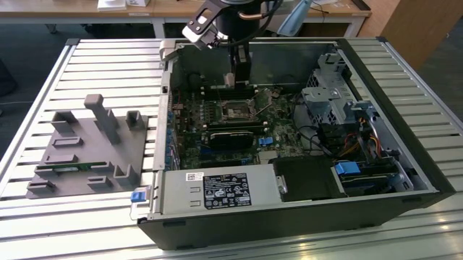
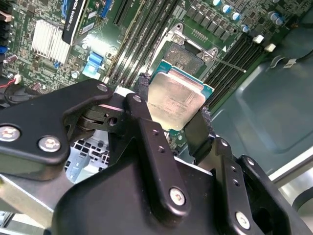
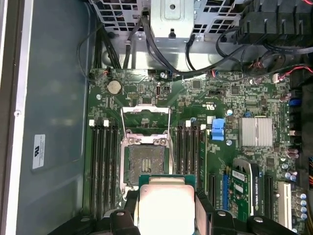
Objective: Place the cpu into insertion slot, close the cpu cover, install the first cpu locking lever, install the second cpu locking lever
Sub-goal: 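Place the cpu into insertion slot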
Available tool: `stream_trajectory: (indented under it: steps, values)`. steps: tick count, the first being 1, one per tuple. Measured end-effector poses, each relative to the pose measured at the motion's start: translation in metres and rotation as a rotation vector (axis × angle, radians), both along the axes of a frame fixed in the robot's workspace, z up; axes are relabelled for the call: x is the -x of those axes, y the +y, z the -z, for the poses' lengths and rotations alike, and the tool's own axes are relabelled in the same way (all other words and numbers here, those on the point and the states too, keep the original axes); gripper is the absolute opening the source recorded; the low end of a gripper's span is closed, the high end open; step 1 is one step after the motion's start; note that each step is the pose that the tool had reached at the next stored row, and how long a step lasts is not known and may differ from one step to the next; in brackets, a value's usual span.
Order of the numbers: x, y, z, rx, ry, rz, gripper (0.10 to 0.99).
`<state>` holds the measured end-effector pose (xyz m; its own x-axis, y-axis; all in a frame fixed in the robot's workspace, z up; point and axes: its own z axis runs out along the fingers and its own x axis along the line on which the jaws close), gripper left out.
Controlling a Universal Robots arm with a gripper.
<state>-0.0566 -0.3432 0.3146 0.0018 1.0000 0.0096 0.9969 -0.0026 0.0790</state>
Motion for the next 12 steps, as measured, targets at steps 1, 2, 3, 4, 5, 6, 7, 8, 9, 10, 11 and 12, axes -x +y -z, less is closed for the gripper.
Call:
stream_trajectory:
  steps: [1, 2, 3, 4, 5, 6, 7, 8, 9, 10, 11, 12]
  values:
    - [0.0000, 0.0001, 0.0017, 0.000, 0.0000, 0.000, 0.541]
    - [0.0000, 0.0003, 0.0034, 0.000, 0.0000, 0.001, 0.541]
    - [0.0000, 0.0006, 0.0052, 0.000, 0.0000, 0.002, 0.541]
    - [0.0000, 0.0009, 0.0071, 0.000, 0.0000, 0.002, 0.541]
    - [0.0000, 0.0012, 0.0088, 0.000, -0.0001, 0.002, 0.541]
    - [0.0000, 0.0017, 0.0106, 0.000, -0.0001, -0.002, 0.541]
    - [-0.0001, 0.0021, 0.0124, 0.000, -0.0002, -0.010, 0.541]
    - [-0.0001, 0.0024, 0.0141, 0.000, -0.0003, -0.020, 0.541]
    - [0.0000, 0.0027, 0.0160, 0.000, -0.0005, -0.030, 0.541]
    - [0.0000, 0.0030, 0.0176, 0.000, -0.0006, -0.036, 0.541]
    - [-0.0001, 0.0032, 0.0195, 0.000, -0.0007, -0.037, 0.541]
    - [-0.0001, 0.0032, 0.0209, 0.000, -0.0006, -0.038, 0.541]
